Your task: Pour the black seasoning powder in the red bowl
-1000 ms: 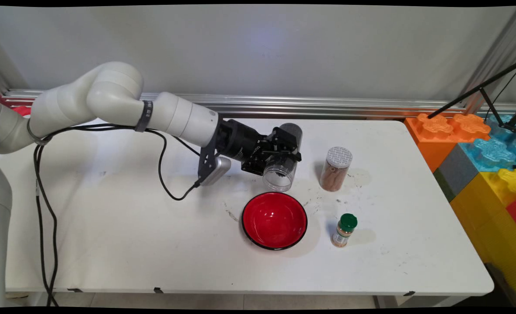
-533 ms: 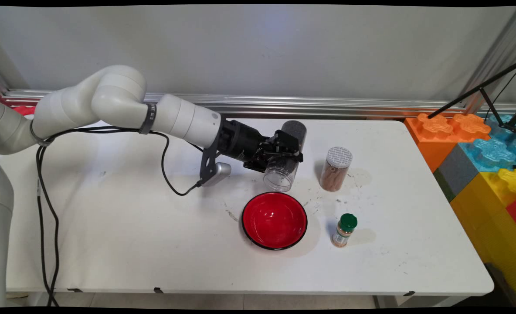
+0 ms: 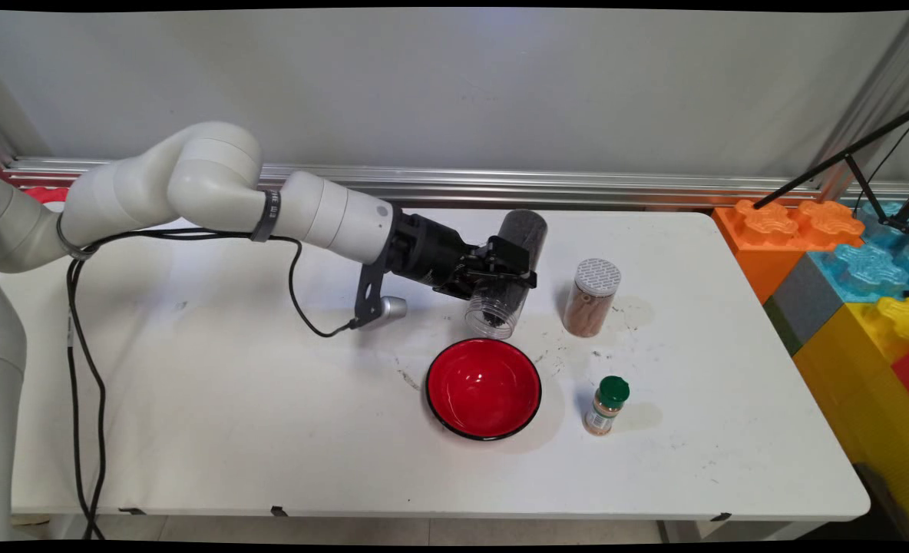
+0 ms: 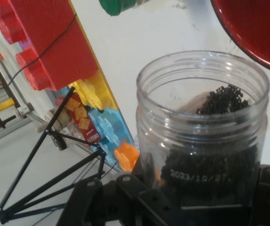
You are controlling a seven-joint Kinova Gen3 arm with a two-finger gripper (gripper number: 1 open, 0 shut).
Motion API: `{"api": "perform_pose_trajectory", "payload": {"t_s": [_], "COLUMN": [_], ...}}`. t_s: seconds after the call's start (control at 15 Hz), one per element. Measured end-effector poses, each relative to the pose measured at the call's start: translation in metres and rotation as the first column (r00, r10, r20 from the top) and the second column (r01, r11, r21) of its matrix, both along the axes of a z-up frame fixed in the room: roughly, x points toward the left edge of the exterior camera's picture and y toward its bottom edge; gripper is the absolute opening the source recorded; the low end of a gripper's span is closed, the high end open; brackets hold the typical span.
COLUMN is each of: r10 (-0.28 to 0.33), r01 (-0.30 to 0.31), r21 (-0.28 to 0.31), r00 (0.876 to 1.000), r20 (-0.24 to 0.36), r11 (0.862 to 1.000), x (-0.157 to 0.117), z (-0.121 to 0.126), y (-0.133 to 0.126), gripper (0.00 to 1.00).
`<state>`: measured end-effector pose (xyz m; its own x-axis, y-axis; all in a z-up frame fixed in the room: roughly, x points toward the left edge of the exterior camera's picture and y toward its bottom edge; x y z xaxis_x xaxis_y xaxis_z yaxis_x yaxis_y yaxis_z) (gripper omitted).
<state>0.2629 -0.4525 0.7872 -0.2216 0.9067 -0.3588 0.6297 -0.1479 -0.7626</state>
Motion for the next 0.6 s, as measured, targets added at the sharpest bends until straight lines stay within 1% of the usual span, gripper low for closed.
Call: {"api": "perform_pose_trajectory", "payload": {"t_s": [0.27,0.6], "r10": [-0.028,-0.064], "r01": [0.029,0.068], "r21": [-0.047,-0.105], "r00": [0.999,0.997], "r20": [0.019,0.043], "r11": [0.998,0.992], "x": [-0.0011,-0.0017], "z": [-0.0017,-0.0024], "y": [-0.0003,0.001], "gripper": [0.0,0.0]}}
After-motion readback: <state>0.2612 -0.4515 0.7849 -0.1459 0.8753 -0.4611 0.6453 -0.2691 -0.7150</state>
